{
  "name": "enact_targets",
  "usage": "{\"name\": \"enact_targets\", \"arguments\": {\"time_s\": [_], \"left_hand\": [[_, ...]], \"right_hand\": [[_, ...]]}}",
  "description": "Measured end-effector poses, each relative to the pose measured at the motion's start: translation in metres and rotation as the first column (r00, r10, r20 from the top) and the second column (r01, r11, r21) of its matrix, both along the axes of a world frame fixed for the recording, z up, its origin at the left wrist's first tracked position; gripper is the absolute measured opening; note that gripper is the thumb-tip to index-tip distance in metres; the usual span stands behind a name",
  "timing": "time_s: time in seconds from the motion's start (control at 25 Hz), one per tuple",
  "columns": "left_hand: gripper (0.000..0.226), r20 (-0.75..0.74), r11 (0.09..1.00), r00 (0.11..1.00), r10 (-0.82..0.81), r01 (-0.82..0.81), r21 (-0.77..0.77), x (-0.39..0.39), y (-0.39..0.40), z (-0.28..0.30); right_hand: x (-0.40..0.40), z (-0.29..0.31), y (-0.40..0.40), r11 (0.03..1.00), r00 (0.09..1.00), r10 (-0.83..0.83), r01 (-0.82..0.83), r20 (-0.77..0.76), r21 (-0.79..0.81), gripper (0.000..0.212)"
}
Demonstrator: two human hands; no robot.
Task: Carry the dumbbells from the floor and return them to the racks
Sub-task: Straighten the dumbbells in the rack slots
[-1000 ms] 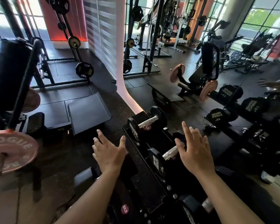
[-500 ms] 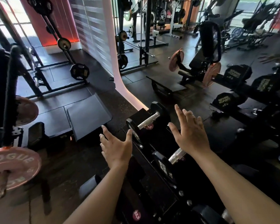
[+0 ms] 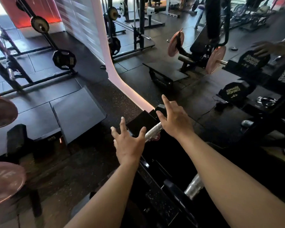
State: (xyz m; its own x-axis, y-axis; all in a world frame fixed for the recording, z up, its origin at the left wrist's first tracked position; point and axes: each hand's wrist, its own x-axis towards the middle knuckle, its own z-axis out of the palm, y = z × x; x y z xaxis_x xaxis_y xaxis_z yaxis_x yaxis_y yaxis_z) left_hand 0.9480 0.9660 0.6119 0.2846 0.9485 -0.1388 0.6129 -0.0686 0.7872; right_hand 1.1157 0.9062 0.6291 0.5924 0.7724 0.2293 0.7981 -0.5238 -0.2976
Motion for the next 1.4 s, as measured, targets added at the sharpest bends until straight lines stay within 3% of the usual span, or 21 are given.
{"name": "enact_targets", "arguments": {"time_s": [0.08, 0.24, 0.4, 0.52, 0.68, 0.92, 1.24, 1.4], "left_hand": [[0.08, -0.025, 0.998, 0.999, -0.047, 0.046, -0.035, 0.006, 0.005, -0.011], [0.04, 0.067, 0.997, 0.997, -0.05, 0.054, -0.057, 0.006, 0.002, -0.021], [0.031, 0.096, 0.997, 0.994, -0.047, 0.052, -0.05, 0.001, 0.002, -0.018], [0.04, 0.106, 0.997, 0.993, -0.049, 0.056, -0.062, -0.001, -0.001, -0.013], [0.086, 0.12, 0.989, 0.992, 0.034, -0.016, -0.15, -0.007, -0.025, -0.001], [0.114, 0.223, 0.954, 0.967, 0.127, -0.057, -0.295, -0.012, -0.114, 0.001], [0.107, 0.154, 0.954, 0.988, -0.004, 0.05, -0.295, -0.019, -0.184, 0.001], [0.073, 0.158, 0.944, 0.986, -0.051, 0.1, -0.315, -0.025, -0.195, -0.003]], "right_hand": [[0.005, -0.011, 0.009, 1.0, 0.999, -0.025, 0.026, -0.047, 0.018, 0.058], [0.0, -0.027, 0.016, 0.996, 0.994, -0.085, 0.083, 0.069, 0.035, 0.044], [-0.004, -0.032, 0.012, 0.997, 0.991, -0.077, 0.076, 0.109, 0.019, 0.049], [-0.002, -0.026, 0.008, 1.0, 0.999, -0.018, 0.018, 0.029, -0.016, 0.055], [0.0, 0.003, -0.013, 0.999, 0.986, 0.041, -0.039, -0.161, 0.018, 0.062], [0.009, 0.017, -0.11, 0.997, 0.999, -0.021, 0.02, 0.026, 0.07, 0.066], [0.0, -0.009, -0.194, 0.989, 0.992, -0.121, 0.123, 0.03, -0.076, 0.06], [-0.005, -0.02, -0.2, 0.99, 0.99, -0.118, 0.111, -0.075, -0.085, 0.051]]}}
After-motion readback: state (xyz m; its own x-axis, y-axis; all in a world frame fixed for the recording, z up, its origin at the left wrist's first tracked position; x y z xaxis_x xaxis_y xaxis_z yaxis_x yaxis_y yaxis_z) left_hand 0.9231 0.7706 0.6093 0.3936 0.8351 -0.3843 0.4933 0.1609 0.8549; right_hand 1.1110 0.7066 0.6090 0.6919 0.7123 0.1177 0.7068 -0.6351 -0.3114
